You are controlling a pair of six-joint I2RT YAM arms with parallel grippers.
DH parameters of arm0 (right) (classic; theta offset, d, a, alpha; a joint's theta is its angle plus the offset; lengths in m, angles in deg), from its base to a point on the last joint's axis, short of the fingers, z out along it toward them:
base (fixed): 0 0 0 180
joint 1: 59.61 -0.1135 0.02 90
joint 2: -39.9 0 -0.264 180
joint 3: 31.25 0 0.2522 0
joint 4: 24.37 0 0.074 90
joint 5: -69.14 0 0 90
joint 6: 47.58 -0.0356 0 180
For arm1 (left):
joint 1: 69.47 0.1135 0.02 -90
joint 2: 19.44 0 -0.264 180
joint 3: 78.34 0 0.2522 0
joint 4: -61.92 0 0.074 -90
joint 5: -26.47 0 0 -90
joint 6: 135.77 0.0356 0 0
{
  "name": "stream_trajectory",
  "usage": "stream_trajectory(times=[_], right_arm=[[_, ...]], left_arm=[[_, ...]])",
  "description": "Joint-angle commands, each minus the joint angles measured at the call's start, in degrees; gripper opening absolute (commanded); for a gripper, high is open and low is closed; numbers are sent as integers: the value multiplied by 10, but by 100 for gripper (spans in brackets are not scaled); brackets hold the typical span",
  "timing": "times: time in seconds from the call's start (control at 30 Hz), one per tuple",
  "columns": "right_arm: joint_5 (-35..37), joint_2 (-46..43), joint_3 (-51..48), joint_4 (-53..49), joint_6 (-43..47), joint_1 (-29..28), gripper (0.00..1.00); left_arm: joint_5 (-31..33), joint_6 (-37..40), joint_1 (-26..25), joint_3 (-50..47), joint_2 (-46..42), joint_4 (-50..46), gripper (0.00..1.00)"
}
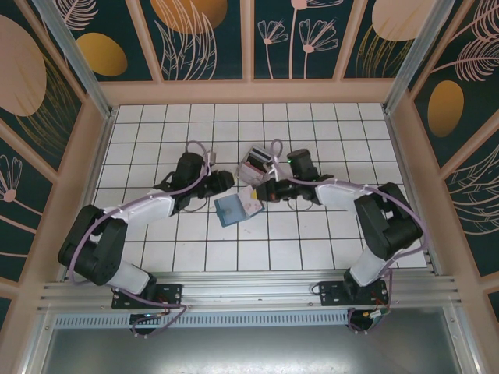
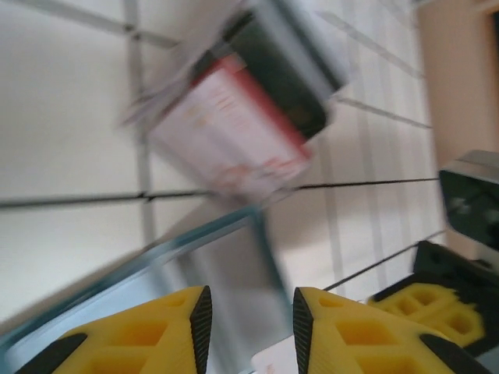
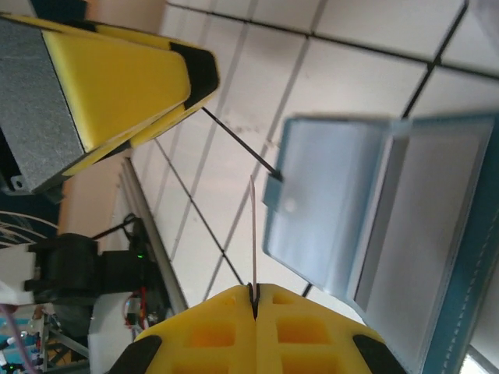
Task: Put the credit cards into the card holder
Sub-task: Pick up the credit card from the storage box, then insert the credit card into the card slot.
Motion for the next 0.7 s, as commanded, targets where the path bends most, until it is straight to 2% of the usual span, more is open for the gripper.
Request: stream_trajectory(times=[0.0, 0.17, 0.33, 0.67], right_arm=[[72, 21, -10, 50, -7, -7, 1], [100, 54, 4, 50, 4, -7, 1], [81, 83, 19, 70, -7, -7, 1], [58, 97, 29, 82, -24, -7, 1]], left_arm=[[53, 15, 3, -42, -15, -50, 35], [61, 13, 3, -60, 15, -49, 34], [83, 12, 3, -63, 35, -55, 33], [60, 16, 3, -70, 83, -21, 23]])
